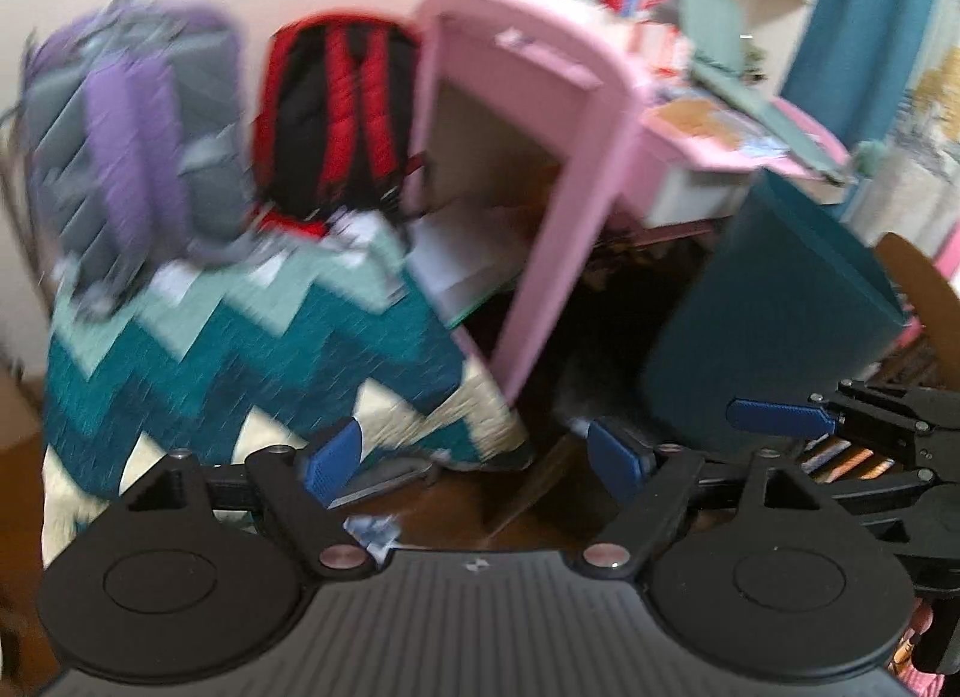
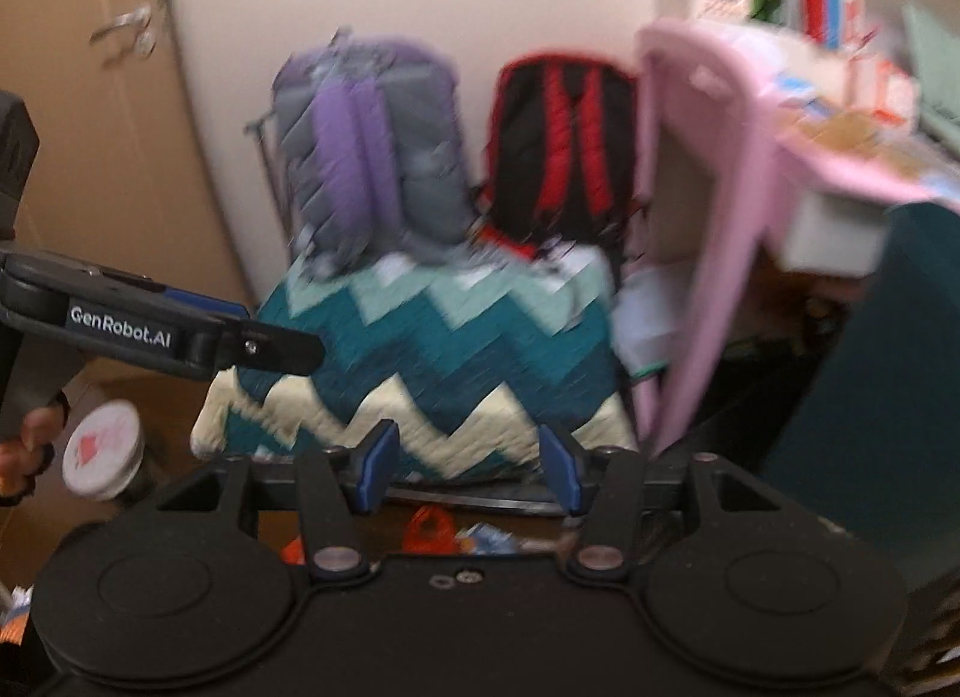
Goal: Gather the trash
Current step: 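Move both tools back down toward the trash pile, then grasp the pink mesh puff with the left gripper while the right grasps the clear tray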
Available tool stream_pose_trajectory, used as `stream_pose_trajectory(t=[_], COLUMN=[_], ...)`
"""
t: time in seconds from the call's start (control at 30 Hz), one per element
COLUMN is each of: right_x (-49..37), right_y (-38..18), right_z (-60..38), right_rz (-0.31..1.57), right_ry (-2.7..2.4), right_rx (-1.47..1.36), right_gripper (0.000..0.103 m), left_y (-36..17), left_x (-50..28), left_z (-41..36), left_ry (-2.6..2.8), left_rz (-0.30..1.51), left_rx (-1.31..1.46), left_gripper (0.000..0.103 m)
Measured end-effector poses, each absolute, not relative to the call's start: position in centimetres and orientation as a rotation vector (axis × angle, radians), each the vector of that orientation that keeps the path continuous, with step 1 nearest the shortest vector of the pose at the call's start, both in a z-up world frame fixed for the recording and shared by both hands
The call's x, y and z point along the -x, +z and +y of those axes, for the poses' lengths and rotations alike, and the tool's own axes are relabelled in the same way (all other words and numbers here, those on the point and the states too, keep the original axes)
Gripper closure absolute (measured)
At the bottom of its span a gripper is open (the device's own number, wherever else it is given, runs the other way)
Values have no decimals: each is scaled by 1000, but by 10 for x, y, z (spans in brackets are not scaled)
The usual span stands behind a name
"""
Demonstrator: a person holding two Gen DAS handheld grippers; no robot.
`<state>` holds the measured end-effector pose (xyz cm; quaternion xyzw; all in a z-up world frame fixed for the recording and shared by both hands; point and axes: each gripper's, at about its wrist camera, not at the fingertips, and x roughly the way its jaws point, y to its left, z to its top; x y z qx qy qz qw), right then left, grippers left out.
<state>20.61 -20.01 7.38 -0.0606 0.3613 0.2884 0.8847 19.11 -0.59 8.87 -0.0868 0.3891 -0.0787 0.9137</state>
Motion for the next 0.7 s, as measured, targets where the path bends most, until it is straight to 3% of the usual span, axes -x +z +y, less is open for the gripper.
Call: stream_pose_trajectory(t=[0.17, 0.3, 0.7], right_x=[-214, -225, -280], right_y=[16, -38, -235], right_z=[-157, -125, -65], right_rz=[857, 967, 1360], right_ry=[674, 691, 574], right_rx=[132, 114, 45], right_gripper=[50, 50, 50], left_y=[29, -27, -231], left_x=[-191, -196, -227], left_z=[42, 79, 164], left_ry=[-66, -8, 279], left_rz=[883, 936, 1229], left_rx=[228, 300, 489], left_gripper=[20, 12, 12])
